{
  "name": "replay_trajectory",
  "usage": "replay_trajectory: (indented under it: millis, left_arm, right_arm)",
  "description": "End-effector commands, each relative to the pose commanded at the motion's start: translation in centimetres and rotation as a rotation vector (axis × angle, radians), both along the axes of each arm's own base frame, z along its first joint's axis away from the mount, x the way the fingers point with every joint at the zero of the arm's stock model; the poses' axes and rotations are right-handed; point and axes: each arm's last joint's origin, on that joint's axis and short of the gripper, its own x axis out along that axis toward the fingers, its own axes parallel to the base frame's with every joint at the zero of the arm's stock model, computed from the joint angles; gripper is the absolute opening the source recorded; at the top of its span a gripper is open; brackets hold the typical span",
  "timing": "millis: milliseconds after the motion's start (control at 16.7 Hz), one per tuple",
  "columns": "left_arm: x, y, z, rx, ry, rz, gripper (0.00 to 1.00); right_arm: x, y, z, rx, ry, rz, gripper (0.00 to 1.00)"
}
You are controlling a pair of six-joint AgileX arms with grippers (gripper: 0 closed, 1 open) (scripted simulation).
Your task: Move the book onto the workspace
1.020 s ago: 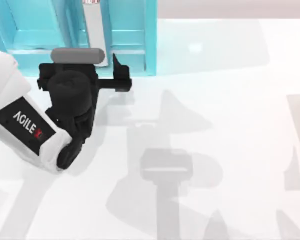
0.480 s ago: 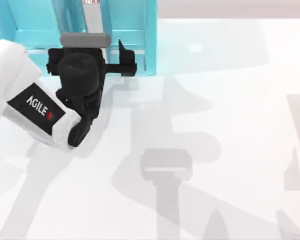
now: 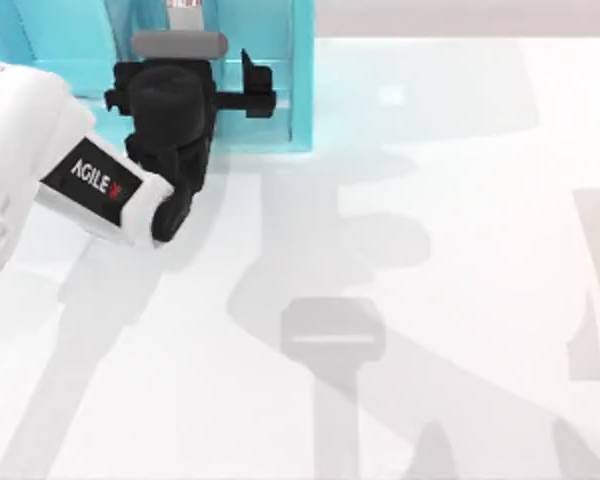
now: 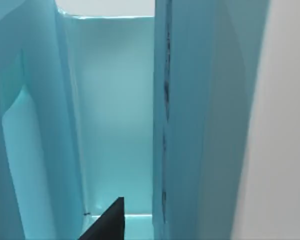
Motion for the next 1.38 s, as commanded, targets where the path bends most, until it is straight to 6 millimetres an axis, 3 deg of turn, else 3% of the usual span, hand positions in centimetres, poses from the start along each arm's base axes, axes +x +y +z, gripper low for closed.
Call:
replay_trajectory:
  millis: [180,960,1380]
  left_arm:
    - [0.00,0.00,0.00,0.000,0.000,0.000,1.00]
    - [0.00,0.00,0.00,0.000,0.000,0.000,0.02]
    - [0.00,0.00,0.00,0.000,0.000,0.000,0.00]
  right_arm:
    - [0.00,0.00,0.00,0.000,0.000,0.000,1.00]
    - [0.00,0.00,0.00,0.000,0.000,0.000,1.00]
    - [0.00,0.00,0.00,0.000,0.000,0.000,1.00]
